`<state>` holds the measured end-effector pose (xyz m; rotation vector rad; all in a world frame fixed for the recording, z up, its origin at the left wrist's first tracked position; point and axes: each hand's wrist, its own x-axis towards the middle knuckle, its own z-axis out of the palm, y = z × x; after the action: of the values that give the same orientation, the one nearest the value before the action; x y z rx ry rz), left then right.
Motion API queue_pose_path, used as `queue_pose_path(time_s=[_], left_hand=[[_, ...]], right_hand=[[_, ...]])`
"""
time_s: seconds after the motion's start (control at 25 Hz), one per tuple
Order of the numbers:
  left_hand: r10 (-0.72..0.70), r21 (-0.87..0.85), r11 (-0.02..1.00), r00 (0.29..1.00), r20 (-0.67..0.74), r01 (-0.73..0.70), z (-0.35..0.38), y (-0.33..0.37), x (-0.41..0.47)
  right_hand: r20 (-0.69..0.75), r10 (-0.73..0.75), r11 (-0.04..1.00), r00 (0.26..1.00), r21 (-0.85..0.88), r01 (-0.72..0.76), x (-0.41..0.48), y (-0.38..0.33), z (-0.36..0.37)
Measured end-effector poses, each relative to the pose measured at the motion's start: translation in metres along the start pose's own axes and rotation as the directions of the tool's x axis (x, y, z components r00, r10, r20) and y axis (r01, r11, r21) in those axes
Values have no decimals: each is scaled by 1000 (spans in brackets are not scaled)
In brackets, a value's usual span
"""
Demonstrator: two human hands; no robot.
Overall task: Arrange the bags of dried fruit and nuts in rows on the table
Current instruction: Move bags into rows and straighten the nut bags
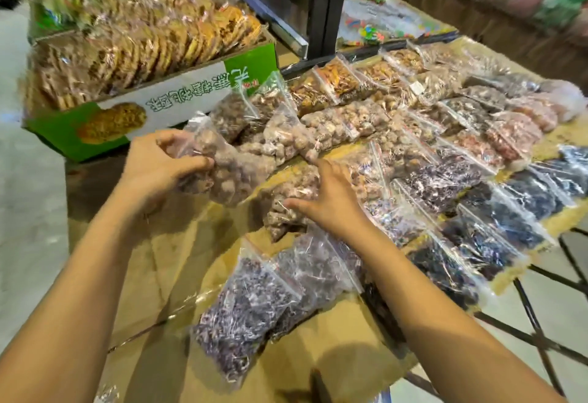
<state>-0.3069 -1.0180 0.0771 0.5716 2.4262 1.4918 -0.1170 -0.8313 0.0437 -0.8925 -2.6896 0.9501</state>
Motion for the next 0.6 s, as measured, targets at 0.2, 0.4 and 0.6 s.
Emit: queue_pose_path(time_s=[0.2, 0.4, 0.6], left_hand=[[221, 172, 941, 913, 342, -292, -5, 54, 3], [145, -105, 982, 983, -115, -157, 3, 33, 10], [-173, -164, 970, 984, 37, 177, 45, 2, -2]], right_hand=[[315, -215, 965, 925, 212, 152, 16, -47, -7], [125, -84, 807, 989, 591, -6, 19, -34, 34], [215, -15, 762, 976, 635, -128, 25, -49, 57]])
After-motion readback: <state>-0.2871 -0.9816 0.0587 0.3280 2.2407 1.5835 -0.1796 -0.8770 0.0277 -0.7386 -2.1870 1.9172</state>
